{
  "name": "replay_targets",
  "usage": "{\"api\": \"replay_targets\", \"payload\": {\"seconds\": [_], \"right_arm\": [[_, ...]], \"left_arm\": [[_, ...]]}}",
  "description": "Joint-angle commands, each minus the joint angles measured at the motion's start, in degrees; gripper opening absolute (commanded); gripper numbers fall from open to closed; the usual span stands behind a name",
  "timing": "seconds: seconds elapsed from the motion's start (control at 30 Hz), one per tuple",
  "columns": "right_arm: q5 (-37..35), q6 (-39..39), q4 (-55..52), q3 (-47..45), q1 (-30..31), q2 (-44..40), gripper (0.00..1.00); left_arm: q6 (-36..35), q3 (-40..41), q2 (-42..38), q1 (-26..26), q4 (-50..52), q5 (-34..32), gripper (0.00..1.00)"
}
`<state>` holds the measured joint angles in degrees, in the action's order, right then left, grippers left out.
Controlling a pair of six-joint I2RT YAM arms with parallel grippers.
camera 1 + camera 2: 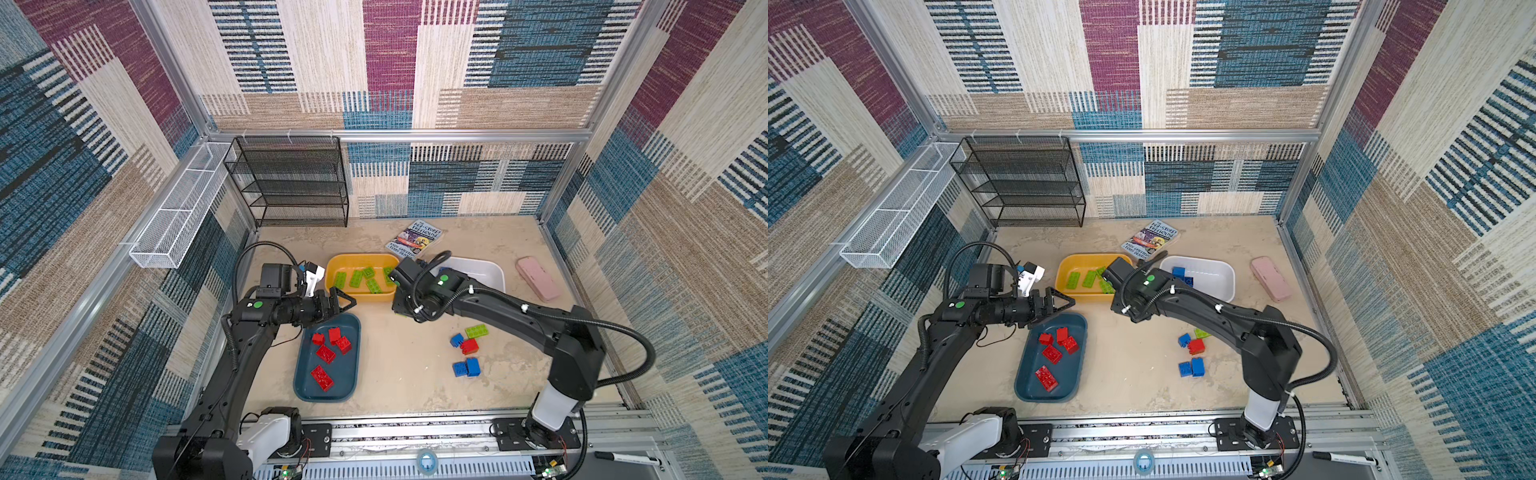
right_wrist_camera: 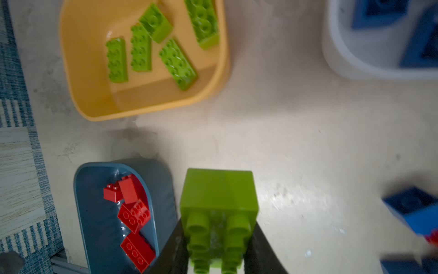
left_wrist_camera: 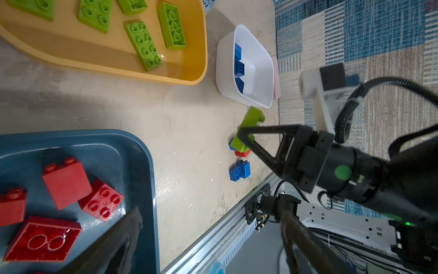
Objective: Sort the legos into containers by color
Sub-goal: Pick up the lego from the bottom-center of the table, then place the lego in the container.
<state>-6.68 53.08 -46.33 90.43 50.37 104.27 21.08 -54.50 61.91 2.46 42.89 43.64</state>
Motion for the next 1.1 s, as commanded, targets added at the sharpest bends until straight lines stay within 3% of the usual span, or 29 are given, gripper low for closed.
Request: {"api": "replay_targets", "payload": {"seconds": [0.0,0.27,0.4,0.47,0.57,0.7,0.8,0.9,1.07], "right_arm": [[2.7,-13.3,2.5,8.6,-1.3,6.7,0.30],[1.3,-20.9,-3.8,32.3,-4.9,25.8,0.34],[0.1,-22.3,-5.4,37.6,-6.5,31.7,0.36],[0.1,-23.6,-5.3,39.7,-7.0,33.8,0.42],[-0.6,-25.3,-3.6,41.5,-7.1,35.0,0.59],[-0.9,-25.7,-6.5,44.5,-7.9,36.0,0.67],[-3.2,-25.8,-7.1,42.2,-8.1,31.7,0.68],[-2.8,-25.4,-5.0,33.9,-8.1,23.3,0.70],[-1.8,-23.6,-0.8,12.2,-8.1,6.2,0.77]], "left_arm": [[-1.7,0.8,-0.9,-0.9,2.2,-1.0,0.94],[-1.7,2.0,-1.8,-2.3,2.6,-0.3,0.94],[-1.8,2.4,-1.6,-2.5,2.3,0.3,0.94],[-2.1,2.4,-1.2,-2.6,2.4,0.5,0.94],[-1.9,2.9,-0.6,-2.7,1.4,0.9,0.94],[-1.6,3.0,0.6,-2.7,0.3,1.8,0.94],[-1.7,2.8,0.8,-2.7,0.1,1.8,0.94],[-1.6,2.9,1.2,-2.7,-0.1,2.4,0.94],[-0.8,3.0,2.0,-2.7,-1.2,5.3,0.94]]}}
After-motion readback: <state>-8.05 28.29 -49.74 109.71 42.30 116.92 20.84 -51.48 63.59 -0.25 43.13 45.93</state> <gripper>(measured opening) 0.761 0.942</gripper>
